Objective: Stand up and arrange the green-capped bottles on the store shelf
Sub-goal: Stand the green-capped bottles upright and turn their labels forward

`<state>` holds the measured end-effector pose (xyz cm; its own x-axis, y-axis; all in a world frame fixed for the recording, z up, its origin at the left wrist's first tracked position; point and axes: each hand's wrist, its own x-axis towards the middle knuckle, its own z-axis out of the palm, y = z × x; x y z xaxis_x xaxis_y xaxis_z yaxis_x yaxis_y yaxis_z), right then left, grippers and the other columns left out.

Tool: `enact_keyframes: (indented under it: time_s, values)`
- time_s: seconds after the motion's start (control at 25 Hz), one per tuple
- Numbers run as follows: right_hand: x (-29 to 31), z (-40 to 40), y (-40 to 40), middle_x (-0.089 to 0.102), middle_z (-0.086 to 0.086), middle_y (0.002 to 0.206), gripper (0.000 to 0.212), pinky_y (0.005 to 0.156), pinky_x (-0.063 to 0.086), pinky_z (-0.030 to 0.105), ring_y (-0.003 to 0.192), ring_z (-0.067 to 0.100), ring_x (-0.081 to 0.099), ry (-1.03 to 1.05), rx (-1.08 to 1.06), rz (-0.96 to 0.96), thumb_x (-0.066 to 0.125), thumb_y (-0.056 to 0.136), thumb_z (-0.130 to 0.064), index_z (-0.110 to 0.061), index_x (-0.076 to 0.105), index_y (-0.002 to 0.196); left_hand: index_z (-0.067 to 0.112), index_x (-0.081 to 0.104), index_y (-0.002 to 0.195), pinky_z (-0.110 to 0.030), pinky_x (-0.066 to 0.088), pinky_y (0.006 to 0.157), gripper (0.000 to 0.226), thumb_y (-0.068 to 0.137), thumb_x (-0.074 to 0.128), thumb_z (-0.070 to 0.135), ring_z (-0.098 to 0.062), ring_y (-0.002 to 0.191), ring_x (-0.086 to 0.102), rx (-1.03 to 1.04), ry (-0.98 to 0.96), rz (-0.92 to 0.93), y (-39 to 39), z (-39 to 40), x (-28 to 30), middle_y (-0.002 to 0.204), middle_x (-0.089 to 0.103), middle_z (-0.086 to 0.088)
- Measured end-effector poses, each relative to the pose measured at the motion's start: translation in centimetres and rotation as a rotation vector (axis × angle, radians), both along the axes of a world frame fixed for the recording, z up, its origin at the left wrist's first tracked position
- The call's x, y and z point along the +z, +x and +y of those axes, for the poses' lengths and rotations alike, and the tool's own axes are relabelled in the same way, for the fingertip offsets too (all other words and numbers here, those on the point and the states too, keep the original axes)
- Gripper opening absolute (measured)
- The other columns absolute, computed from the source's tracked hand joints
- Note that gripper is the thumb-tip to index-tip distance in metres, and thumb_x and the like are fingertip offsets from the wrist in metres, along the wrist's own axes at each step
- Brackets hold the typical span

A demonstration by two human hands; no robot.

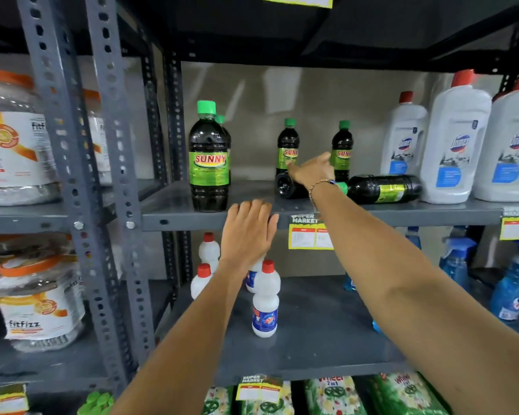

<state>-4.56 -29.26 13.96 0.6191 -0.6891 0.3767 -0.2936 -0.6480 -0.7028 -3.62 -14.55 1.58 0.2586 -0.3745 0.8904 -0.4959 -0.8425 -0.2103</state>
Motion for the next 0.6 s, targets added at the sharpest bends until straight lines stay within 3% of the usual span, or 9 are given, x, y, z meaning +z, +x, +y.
enact_keyframes:
  time_s: [0.16, 0.28, 0.4, 0.48, 0.56, 0.6]
  values:
    - [-0.7, 0.0, 0.7, 0.056, 0.014, 0.130, 0.068, 0.094, 0.045, 0.034, 0.121, 0.031, 0.056, 0.096, 0.067, -0.095, 0.067, 0.082, -0.039, -0.004, 0.035, 0.130, 0.012, 0.063, 0.094, -0.037, 0.039, 0.073, 0.042, 0.100, 0.029, 0.036, -0.026, 0.075, 0.054, 0.035, -0.037, -0.069, 0.4, -0.4, -0.5, 0.084, 0.062, -0.004]
    - [0.6, -0.6, 0.1, 0.052, 0.012, 0.137, 0.071, 0.098, 0.043, 0.033, 0.128, 0.030, 0.050, 0.051, 0.091, 0.054, 0.063, 0.085, -0.042, -0.004, 0.034, 0.137, 0.012, 0.064, 0.095, -0.036, 0.037, 0.075, 0.038, 0.098, 0.034, 0.035, -0.026, 0.075, 0.054, 0.010, -0.092, -0.073, 0.3, -0.7, -0.6, 0.085, 0.063, -0.004]
    - [2.9, -0.8, -0.5, 0.053, 0.011, 0.137, 0.047, 0.097, 0.044, 0.035, 0.128, 0.030, 0.051, -0.106, 0.116, 0.214, 0.051, 0.091, -0.029, -0.007, 0.049, 0.133, 0.011, 0.064, 0.095, -0.036, 0.037, 0.078, 0.034, 0.096, 0.038, 0.033, -0.025, 0.076, 0.055, -0.016, -0.159, -0.074, 0.0, -1.1, -0.6, 0.087, 0.064, -0.004]
    - [3.0, -0.5, -0.1, 0.058, 0.010, 0.128, 0.039, 0.086, 0.048, 0.035, 0.120, 0.029, 0.056, -0.217, 0.135, 0.294, 0.050, 0.090, -0.025, -0.008, 0.057, 0.124, 0.012, 0.064, 0.096, -0.036, 0.038, 0.079, 0.034, 0.096, 0.038, 0.033, -0.025, 0.077, 0.056, -0.030, -0.179, -0.071, -0.1, -1.2, -0.7, 0.089, 0.065, -0.004]
    - [2.1, -0.3, 1.1, 0.053, 0.014, 0.130, 0.049, 0.064, 0.047, 0.032, 0.114, 0.030, 0.058, -0.215, 0.086, 0.326, 0.055, 0.085, -0.038, -0.010, 0.054, 0.125, 0.012, 0.065, 0.098, -0.036, 0.039, 0.079, 0.035, 0.097, 0.037, 0.033, -0.025, 0.080, 0.058, -0.042, -0.174, -0.064, -0.1, -0.9, -0.6, 0.091, 0.066, -0.003]
    - [1.5, -0.4, 1.5, 0.047, 0.018, 0.133, 0.057, 0.061, 0.046, 0.032, 0.113, 0.032, 0.057, -0.176, 0.055, 0.337, 0.059, 0.081, -0.044, -0.009, 0.051, 0.126, 0.012, 0.065, 0.099, -0.036, 0.039, 0.080, 0.037, 0.098, 0.035, 0.033, -0.024, 0.080, 0.058, -0.049, -0.171, -0.067, -0.2, -0.9, -0.6, 0.091, 0.067, -0.002]
